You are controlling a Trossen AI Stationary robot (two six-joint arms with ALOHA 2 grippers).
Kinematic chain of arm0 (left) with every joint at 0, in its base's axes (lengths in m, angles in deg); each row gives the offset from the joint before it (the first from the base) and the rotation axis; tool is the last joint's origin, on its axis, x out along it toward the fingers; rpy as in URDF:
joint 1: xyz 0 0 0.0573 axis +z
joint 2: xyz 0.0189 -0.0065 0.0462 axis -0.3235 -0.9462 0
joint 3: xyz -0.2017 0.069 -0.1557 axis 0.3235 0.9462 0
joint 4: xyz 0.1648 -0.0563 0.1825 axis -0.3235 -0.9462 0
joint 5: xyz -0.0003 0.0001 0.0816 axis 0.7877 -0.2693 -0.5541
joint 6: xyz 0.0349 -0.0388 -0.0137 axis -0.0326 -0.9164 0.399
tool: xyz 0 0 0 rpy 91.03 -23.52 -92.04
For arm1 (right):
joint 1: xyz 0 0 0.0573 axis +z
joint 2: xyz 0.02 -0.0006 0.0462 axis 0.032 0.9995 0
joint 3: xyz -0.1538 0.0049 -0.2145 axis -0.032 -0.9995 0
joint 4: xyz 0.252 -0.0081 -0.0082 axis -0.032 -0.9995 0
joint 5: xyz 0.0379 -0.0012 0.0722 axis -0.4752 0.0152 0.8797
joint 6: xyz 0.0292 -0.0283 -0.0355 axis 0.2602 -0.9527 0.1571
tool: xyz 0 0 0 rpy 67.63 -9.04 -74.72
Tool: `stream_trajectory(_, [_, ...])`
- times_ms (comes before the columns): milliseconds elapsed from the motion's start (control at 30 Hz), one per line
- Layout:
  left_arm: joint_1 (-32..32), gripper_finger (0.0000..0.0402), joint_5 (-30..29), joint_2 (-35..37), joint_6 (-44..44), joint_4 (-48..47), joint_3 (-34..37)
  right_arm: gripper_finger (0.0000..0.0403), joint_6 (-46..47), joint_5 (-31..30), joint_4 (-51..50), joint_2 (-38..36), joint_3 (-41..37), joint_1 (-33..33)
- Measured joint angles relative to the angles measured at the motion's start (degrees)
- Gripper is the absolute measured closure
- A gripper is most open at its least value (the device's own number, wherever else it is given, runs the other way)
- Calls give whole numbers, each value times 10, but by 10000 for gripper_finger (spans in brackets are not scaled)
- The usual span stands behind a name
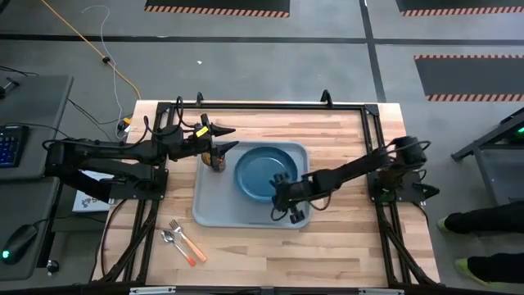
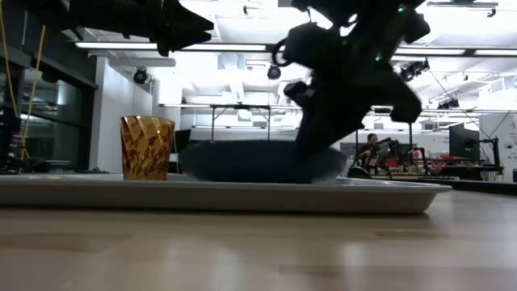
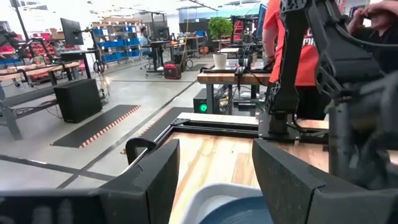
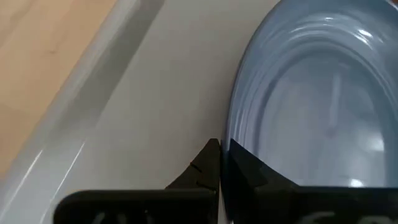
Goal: Pick and place plate/cup/fork/spoon on tray
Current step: Put the blue plate on the blue tray to the bottom right of the brown glass
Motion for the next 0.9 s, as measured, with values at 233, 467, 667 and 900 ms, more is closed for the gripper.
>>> stream_trajectory(233, [0, 209, 0, 0, -19, 1, 0, 403, 3, 12, 4, 63, 34, 3])
stream_trajectory(467, [0, 209, 0, 0, -65, -1, 0, 400, 40, 18, 62, 76, 35, 2])
stream_trajectory(667, [-1, 209, 0, 0, -96, -2, 0, 377, 97, 36, 67, 74, 34, 5])
stream_trajectory(900, [-13, 209, 0, 0, -96, -1, 0, 323, 126, 31, 82, 74, 34, 14])
